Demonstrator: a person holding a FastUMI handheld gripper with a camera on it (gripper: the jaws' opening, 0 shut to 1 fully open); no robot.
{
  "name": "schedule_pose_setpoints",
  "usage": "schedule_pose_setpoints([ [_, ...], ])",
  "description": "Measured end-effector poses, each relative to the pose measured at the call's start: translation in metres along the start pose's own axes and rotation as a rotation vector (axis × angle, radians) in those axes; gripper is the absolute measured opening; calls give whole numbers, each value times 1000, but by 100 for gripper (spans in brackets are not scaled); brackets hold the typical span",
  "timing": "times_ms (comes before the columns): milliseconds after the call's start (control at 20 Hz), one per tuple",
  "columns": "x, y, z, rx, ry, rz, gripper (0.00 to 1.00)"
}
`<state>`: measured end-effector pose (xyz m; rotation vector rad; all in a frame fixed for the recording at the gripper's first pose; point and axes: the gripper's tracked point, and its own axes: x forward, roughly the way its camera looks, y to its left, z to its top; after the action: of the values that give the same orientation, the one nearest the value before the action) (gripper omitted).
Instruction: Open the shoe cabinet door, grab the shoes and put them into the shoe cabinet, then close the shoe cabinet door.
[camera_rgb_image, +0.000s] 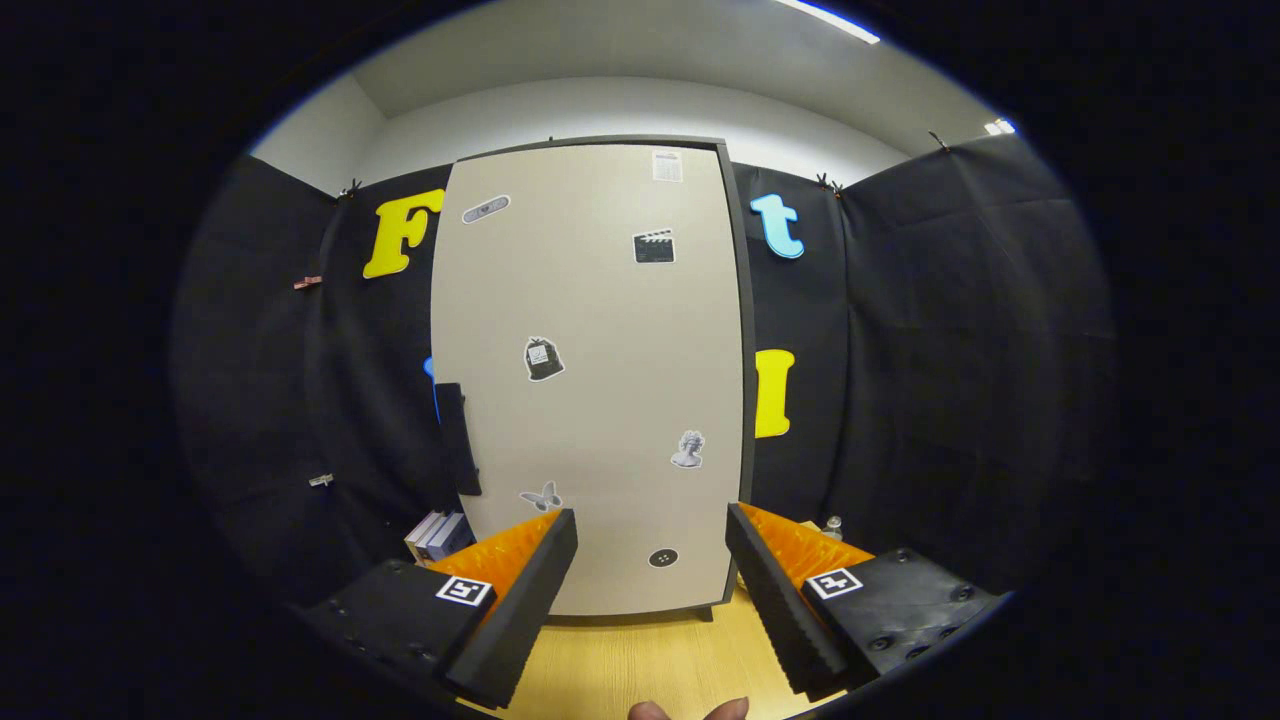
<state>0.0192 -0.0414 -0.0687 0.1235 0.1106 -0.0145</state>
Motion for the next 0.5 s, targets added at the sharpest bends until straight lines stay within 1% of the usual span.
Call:
schedule_pose_setpoints([
  [500, 4, -2, 2, -4, -8, 6, 98],
])
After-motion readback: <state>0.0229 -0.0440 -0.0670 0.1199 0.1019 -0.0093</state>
